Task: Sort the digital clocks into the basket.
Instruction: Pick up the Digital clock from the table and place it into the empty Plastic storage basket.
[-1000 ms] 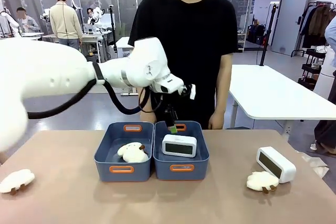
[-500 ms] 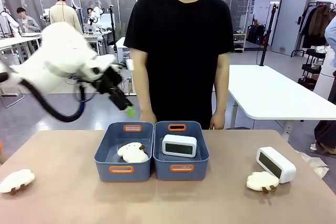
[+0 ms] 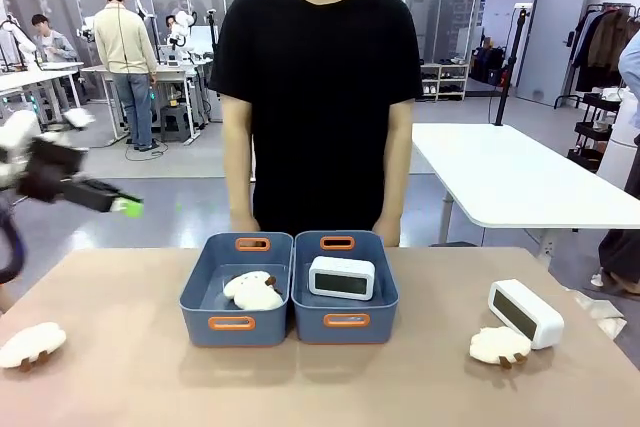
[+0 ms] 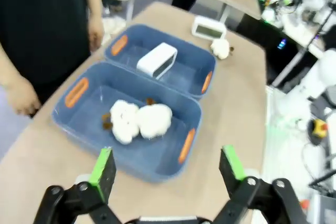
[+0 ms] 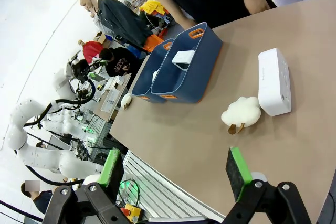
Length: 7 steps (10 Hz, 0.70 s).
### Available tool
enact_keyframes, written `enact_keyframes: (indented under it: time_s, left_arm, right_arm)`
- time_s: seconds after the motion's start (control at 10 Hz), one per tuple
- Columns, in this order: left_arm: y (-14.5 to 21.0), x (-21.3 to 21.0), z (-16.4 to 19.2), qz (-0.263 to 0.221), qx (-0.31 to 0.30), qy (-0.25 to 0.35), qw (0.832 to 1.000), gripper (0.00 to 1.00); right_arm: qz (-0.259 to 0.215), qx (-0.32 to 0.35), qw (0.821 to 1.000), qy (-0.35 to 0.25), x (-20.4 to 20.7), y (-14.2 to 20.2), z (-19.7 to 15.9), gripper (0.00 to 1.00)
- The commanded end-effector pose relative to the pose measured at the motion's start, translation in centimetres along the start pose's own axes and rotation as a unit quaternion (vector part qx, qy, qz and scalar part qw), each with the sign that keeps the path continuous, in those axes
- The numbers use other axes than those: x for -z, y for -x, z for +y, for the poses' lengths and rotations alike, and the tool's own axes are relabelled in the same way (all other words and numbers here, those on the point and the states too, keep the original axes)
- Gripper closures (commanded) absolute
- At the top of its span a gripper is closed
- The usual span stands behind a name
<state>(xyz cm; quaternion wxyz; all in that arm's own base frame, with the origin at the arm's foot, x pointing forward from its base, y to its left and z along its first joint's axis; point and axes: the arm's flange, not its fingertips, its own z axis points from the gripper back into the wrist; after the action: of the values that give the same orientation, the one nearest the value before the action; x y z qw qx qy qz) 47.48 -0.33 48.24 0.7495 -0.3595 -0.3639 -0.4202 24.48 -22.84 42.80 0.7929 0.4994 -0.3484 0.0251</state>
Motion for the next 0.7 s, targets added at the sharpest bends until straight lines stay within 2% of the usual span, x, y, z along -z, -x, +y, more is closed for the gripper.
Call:
enact_keyframes:
  time_s: [0.0,0.1,0.2,0.3,0.4,0.6]
  left_arm:
    - [5.2,-7.0,1.0,-0.039,-0.048,-0.009,0.998,0.0]
    - [7.8,-10.5,0.9,-0.029,-0.085,-0.01,0.996,0.0]
    - [12.0,-13.2,1.5,-0.046,-0.105,0.012,0.993,0.0]
    - [13.3,-15.7,0.4,-0.042,-0.138,0.002,0.99,0.0]
    - [16.4,-16.7,0.9,-0.07,-0.142,-0.002,0.987,0.0]
    - [18.2,-17.5,0.6,-0.08,-0.147,-0.017,0.986,0.0]
  right_arm:
    - [-0.005,-0.011,1.0,-0.005,0.0,0.0,0.0,0.0]
    - [-0.005,-0.011,1.0,-0.005,0.0,0.0,0.0,0.0]
    - [-0.005,-0.011,1.0,-0.005,0.0,0.0,0.0,0.0]
    - [-0.005,-0.011,1.0,-0.005,0.0,0.0,0.0,0.0]
    - [-0.005,-0.011,1.0,-0.005,0.0,0.0,0.0,0.0]
    - [-0.005,-0.011,1.0,-0.005,0.0,0.0,0.0,0.0]
